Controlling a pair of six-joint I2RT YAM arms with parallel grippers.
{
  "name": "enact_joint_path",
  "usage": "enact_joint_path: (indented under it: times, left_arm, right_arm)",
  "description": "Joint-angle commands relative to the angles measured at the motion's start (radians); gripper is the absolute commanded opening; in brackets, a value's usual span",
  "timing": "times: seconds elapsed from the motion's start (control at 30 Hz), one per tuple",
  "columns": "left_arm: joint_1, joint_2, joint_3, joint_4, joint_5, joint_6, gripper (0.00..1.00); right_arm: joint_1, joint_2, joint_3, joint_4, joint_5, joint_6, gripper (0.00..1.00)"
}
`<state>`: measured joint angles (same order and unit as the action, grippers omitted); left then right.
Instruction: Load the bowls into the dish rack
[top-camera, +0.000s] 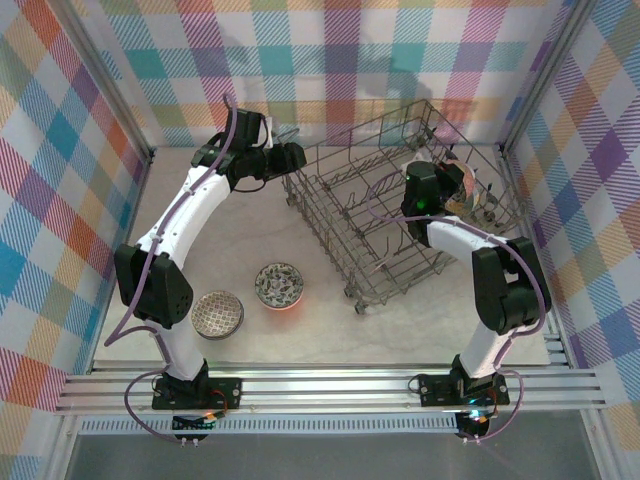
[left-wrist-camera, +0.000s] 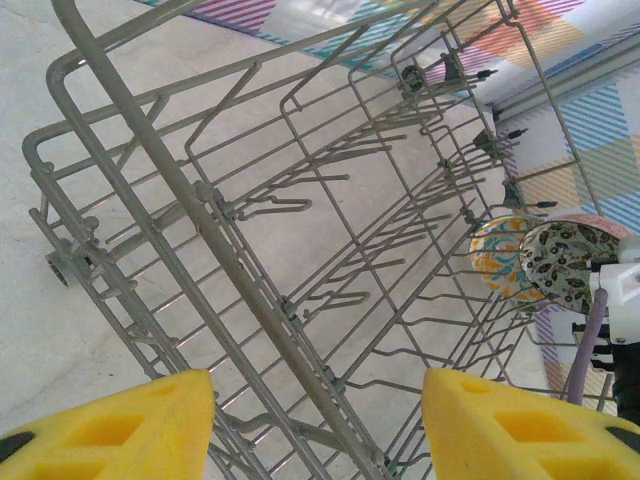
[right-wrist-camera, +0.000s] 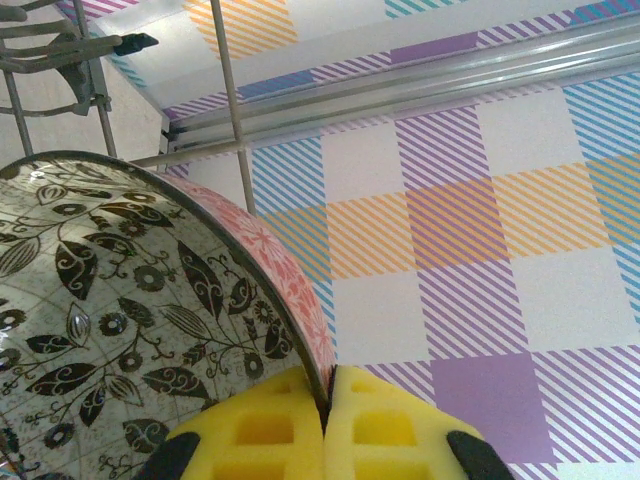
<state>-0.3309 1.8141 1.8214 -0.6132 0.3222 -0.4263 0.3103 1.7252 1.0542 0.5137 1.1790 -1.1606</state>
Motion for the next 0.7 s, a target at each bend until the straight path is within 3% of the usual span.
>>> enact_joint_path:
  times: [0.0, 0.67]
  left_arm:
    - [0.012, -0.040, -0.016, 0.023, 0.017, -0.004, 0.57]
    - [0.012, -0.042, -0.021, 0.023, 0.028, -0.005, 0.57]
  right_arm:
    - [-0.013, 0.016, -0.030, 0.016, 0.047, -0.021, 0.00]
    - [0.011, 0.034, -0.094, 0.036, 0.072, -0.038, 0.00]
